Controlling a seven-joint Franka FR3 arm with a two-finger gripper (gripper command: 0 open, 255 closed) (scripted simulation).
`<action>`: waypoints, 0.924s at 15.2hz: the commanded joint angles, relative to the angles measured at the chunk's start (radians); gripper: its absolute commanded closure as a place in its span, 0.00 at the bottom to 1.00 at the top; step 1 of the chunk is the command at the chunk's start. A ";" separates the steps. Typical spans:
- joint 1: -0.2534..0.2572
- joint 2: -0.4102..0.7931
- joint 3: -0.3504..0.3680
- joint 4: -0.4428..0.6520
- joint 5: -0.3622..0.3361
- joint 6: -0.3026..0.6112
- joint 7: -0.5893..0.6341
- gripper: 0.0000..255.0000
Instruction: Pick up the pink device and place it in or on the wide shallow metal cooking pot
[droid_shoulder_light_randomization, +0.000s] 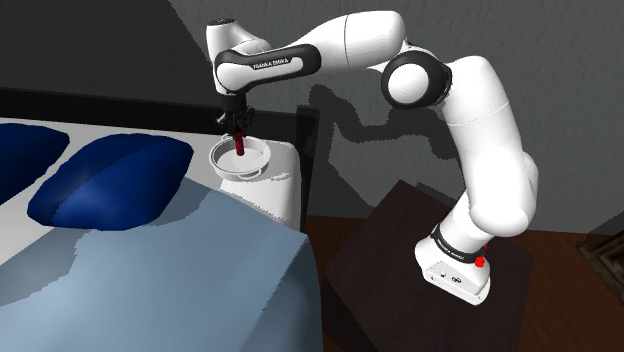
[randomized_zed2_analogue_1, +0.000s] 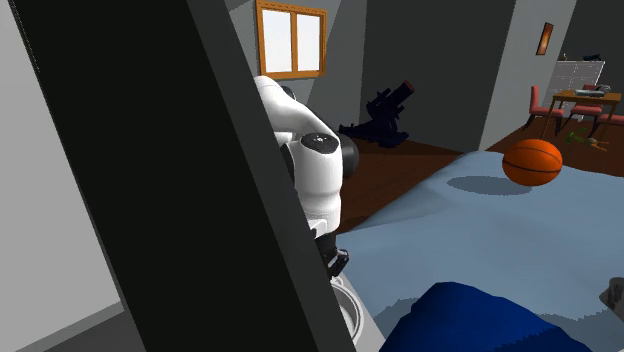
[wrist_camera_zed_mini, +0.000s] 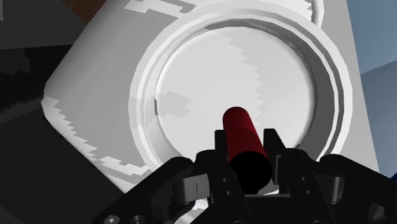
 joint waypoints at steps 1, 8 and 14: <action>0.000 0.000 0.000 -0.001 0.000 0.001 0.000 1.00; 0.000 0.000 0.000 -0.001 0.000 0.001 0.000 0.00; 0.009 -0.019 0.005 0.096 0.008 -0.113 -0.009 0.00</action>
